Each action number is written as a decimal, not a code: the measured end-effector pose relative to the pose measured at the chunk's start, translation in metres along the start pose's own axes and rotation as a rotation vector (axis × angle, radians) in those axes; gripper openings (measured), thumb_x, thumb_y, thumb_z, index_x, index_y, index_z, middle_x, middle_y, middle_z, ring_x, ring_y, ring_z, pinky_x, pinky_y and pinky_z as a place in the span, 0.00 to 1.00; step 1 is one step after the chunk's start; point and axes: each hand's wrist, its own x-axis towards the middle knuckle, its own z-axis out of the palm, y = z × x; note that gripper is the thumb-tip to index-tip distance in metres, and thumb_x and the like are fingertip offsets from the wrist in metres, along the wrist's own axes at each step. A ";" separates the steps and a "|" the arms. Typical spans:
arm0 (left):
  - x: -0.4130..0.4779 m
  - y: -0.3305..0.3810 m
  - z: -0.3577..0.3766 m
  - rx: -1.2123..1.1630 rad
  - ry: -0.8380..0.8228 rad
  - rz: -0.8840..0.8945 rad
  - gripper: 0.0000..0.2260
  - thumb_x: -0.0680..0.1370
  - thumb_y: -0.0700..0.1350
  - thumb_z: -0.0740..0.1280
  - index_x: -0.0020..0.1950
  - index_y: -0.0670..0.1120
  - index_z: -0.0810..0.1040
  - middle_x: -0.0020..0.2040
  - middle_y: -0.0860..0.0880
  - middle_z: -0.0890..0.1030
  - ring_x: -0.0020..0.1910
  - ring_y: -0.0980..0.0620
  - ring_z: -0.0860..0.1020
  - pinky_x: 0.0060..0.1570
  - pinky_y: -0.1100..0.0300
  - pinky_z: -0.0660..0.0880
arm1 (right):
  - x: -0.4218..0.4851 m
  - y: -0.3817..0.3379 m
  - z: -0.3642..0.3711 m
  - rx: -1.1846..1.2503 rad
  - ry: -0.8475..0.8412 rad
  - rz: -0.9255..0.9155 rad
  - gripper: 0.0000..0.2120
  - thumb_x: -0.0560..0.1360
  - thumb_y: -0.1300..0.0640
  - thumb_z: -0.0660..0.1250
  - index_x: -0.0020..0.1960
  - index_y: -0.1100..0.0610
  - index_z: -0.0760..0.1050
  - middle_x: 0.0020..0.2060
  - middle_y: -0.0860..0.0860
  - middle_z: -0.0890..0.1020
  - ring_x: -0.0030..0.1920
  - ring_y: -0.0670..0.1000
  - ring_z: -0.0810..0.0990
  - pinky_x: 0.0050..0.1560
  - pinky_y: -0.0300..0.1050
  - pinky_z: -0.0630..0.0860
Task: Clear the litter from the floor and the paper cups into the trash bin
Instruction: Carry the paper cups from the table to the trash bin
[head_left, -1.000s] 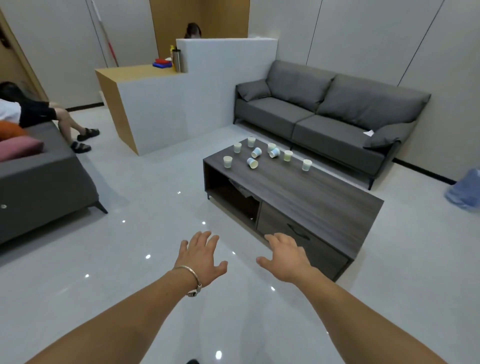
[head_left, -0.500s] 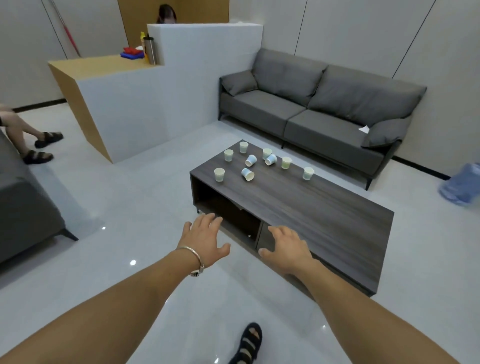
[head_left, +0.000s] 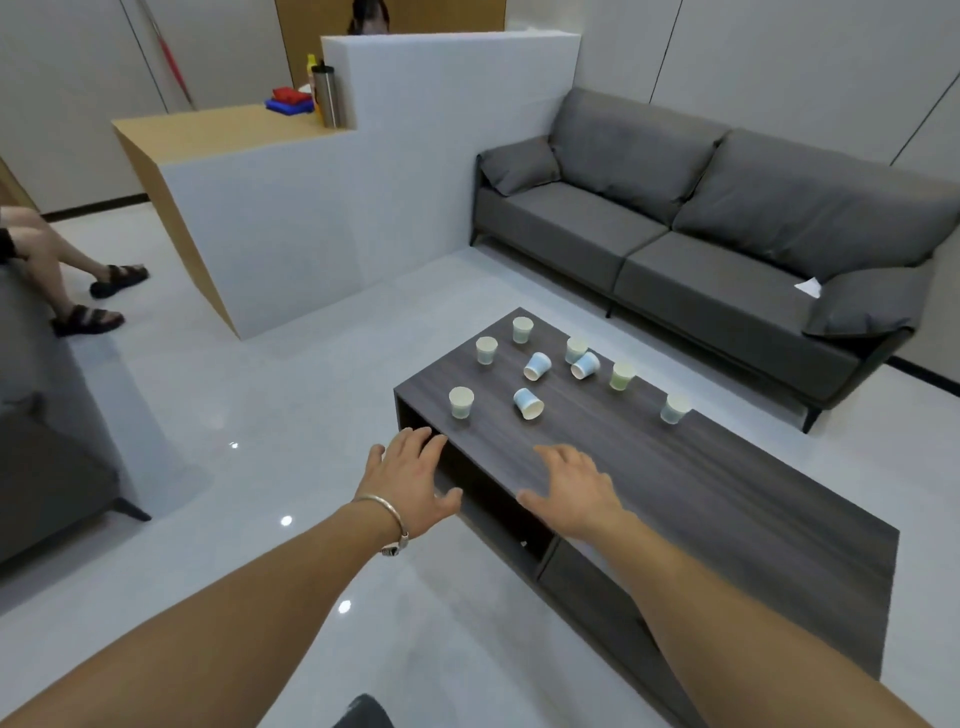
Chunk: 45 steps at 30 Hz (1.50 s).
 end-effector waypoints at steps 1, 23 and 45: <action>0.015 -0.006 0.002 -0.007 -0.008 -0.002 0.34 0.72 0.65 0.56 0.75 0.51 0.56 0.75 0.50 0.58 0.74 0.49 0.55 0.70 0.48 0.57 | 0.016 -0.001 -0.003 -0.001 -0.009 0.009 0.37 0.76 0.37 0.61 0.78 0.49 0.53 0.76 0.50 0.59 0.75 0.54 0.57 0.71 0.59 0.60; 0.365 -0.074 0.027 -0.019 -0.184 0.240 0.34 0.73 0.62 0.61 0.75 0.51 0.57 0.73 0.51 0.62 0.73 0.50 0.57 0.69 0.49 0.59 | 0.308 0.021 -0.015 0.087 -0.102 0.329 0.37 0.76 0.37 0.62 0.78 0.51 0.53 0.74 0.52 0.62 0.73 0.56 0.62 0.69 0.57 0.64; 0.565 -0.046 0.245 -0.108 -0.552 0.219 0.35 0.74 0.61 0.61 0.76 0.49 0.54 0.73 0.49 0.61 0.73 0.48 0.57 0.71 0.50 0.57 | 0.562 0.146 0.166 0.151 -0.366 0.364 0.38 0.76 0.41 0.65 0.77 0.54 0.52 0.67 0.59 0.67 0.64 0.60 0.69 0.61 0.54 0.70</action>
